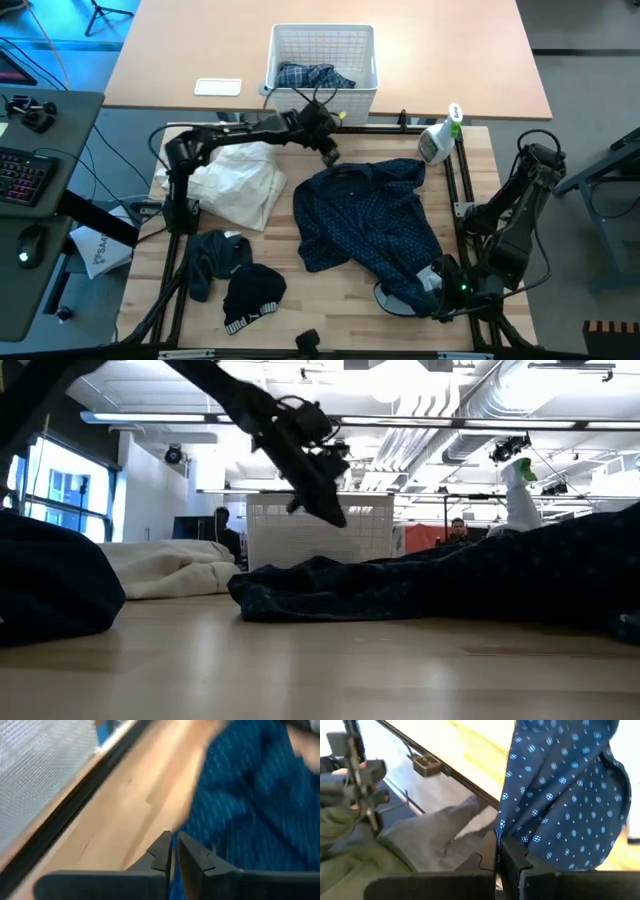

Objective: Fold laundry
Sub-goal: Fold the navy blue polo shirt

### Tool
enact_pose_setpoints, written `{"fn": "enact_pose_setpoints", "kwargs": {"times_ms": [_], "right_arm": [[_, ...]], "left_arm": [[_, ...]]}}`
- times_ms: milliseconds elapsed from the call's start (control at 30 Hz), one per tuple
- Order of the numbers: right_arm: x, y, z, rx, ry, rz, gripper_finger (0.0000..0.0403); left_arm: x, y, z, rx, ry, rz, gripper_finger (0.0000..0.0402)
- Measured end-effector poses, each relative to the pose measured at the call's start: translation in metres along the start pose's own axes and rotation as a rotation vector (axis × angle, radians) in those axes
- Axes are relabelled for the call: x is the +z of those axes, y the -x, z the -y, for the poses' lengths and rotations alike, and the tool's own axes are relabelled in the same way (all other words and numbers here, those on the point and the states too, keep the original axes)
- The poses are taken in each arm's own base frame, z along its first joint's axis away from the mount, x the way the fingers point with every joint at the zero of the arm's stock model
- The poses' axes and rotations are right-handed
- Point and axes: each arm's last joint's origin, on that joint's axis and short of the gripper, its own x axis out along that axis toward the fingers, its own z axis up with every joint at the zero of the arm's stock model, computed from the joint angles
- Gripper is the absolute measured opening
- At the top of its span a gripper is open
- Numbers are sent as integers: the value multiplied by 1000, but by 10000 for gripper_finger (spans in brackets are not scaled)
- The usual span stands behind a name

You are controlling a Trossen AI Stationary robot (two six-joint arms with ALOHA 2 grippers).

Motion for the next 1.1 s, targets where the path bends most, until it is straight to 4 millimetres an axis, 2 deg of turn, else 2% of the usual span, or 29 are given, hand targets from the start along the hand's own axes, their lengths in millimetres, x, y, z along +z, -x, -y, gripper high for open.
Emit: {"fn": "enact_pose_setpoints", "kwargs": {"times_ms": [133, 233, 300, 367, 500, 600, 733, 800, 900, 1100], "right_arm": [[2, -5, 2, 3, 37, 87, 0], [3, -10, 4, -17, 51, 124, 0], [3, -14, 4, -32, 52, 136, 0], [3, -18, 4, -42, 52, 144, 0], [1, -23, 5, -51, 36, 151, 0], [1, -24, 4, -39, 23, 144, 0], [0, -24, 3, -26, 17, 142, 0], [0, -24, 2, -23, 16, 140, 0], [0, -24, 2, -23, 16, 141, 0], [0, -24, 2, -22, 16, 141, 0]], "left_arm": [[-2, 28, 9, -138, -312, -70, 49], [-14, 33, 22, -282, -535, -159, 81], [-30, 30, 32, -334, -692, -254, 104], [-42, 23, 42, -310, -831, -303, 122], [-66, 9, 59, -276, -1019, -363, 146], [-82, 0, 67, -249, -1076, -369, 155], [-91, -9, 72, -75, -1091, -329, 158], [-91, -11, 73, -7, -1093, -313, 155], [-89, -11, 74, -10, -1077, -285, 131], [-89, -12, 70, -58, -1003, -275, 14]]}}
